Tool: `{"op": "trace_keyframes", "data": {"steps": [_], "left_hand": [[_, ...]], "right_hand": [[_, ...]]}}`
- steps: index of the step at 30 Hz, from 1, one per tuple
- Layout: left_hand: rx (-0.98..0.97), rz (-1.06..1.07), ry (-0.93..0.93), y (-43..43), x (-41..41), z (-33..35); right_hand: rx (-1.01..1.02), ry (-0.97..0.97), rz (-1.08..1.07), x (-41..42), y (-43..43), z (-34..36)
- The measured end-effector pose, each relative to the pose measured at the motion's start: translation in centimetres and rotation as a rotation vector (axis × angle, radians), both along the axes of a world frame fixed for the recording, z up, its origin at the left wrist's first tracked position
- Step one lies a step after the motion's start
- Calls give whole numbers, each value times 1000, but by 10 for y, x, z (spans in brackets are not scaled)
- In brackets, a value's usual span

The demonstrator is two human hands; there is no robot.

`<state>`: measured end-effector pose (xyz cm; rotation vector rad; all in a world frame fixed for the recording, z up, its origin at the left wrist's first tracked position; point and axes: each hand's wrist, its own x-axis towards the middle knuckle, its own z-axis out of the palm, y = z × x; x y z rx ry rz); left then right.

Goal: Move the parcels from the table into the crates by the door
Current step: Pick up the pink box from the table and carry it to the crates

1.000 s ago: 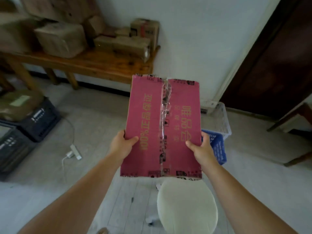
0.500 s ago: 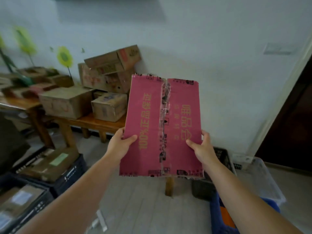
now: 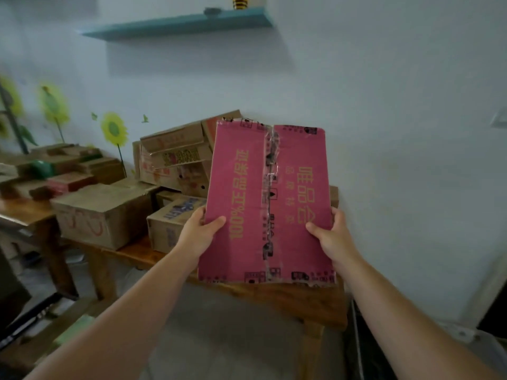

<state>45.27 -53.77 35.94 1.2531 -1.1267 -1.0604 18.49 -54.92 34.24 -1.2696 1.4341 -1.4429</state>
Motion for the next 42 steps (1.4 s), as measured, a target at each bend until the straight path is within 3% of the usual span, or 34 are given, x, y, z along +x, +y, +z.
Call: {"op": "trace_keyframes", "data": {"steps": [13,23,29,33,37,42], "left_hand": [[-6,-53,58,-178,6,39],[-68,-378,112,-300,45,72],[-58,-436,121,-339,48,75],[-25,-491,210,-355,49,80],[5,-532,352,-366,52,83],[-87,-561,417,-373,45,79]], "right_hand": [[-58,-21,-72,0,-160,46],[-81,-71,-148,27,-249,78],[-77,-237,33,22,-265,92],[-93,-205,158,12,-272,97],[-176,-430,143,1,-273,104],[-241,-398,156,-3,-274,116]]}}
